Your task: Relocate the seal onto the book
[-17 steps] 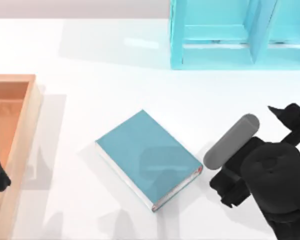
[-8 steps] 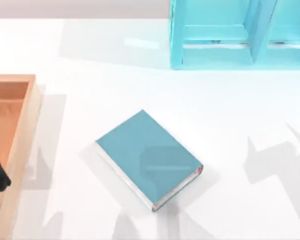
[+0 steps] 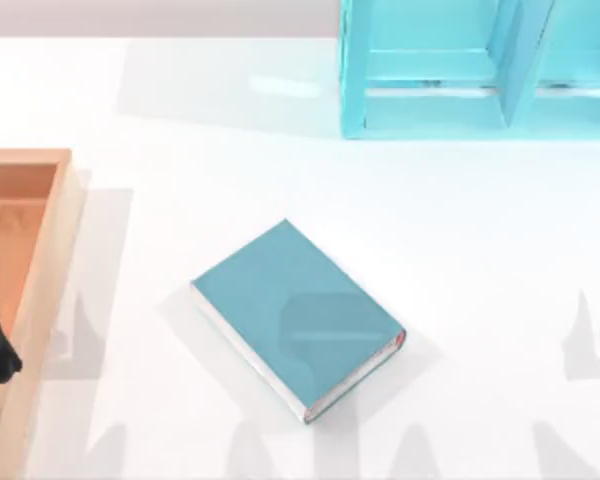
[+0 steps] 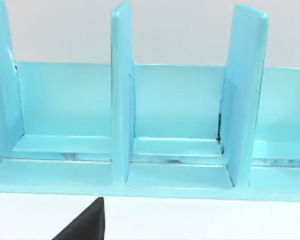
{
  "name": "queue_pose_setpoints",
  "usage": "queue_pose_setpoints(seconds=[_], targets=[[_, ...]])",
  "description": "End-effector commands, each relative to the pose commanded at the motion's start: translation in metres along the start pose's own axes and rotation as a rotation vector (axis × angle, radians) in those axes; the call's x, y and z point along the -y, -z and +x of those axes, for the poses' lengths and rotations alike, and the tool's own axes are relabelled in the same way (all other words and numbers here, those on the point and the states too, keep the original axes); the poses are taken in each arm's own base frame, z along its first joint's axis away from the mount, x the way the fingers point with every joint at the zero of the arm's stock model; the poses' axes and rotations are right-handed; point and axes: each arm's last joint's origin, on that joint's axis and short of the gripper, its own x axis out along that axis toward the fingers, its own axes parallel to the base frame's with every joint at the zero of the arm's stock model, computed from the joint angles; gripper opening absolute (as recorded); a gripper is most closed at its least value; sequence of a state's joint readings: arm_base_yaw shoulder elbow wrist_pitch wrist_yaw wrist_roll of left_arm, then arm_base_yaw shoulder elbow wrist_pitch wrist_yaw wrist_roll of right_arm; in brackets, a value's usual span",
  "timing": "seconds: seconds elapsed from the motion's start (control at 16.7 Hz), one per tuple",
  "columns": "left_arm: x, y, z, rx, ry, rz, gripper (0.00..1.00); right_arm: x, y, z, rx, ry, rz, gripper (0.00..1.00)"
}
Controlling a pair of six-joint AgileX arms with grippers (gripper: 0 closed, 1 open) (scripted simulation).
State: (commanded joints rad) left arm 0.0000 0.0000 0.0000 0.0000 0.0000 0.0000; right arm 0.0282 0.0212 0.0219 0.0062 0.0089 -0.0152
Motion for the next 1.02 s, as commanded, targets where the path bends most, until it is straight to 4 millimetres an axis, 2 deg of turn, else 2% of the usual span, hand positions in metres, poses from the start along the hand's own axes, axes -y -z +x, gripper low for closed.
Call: queue_pose_setpoints(seconds=[0.12, 0.48, 0.6, 0.84, 1.02], targets=[[0.0, 0.0, 0.0, 0.0, 0.0, 0.0, 1.0, 0.003, 0.007, 0.0, -0.007, 0.019, 0.015, 1.0], [0.0, 0.0, 0.0, 0.0, 0.0, 0.0, 1.0, 0.003, 0.007, 0.0, -0.007, 0.019, 0.015, 1.0], [0.0, -0.006, 0.0, -0.025, -0.003, 0.006, 1.0, 0.003, 0.007, 0.0, -0.007, 0.019, 0.015, 1.0], [-0.004, -0.038, 0.006, -0.177, -0.027, 0.037, 1.0, 0.003, 0.007, 0.0, -0.007, 0.019, 0.015, 1.0], [-0.01, -0.071, 0.024, -0.385, -0.053, 0.065, 1.0, 0.003, 0.007, 0.0, -0.007, 0.019, 0.015, 1.0]])
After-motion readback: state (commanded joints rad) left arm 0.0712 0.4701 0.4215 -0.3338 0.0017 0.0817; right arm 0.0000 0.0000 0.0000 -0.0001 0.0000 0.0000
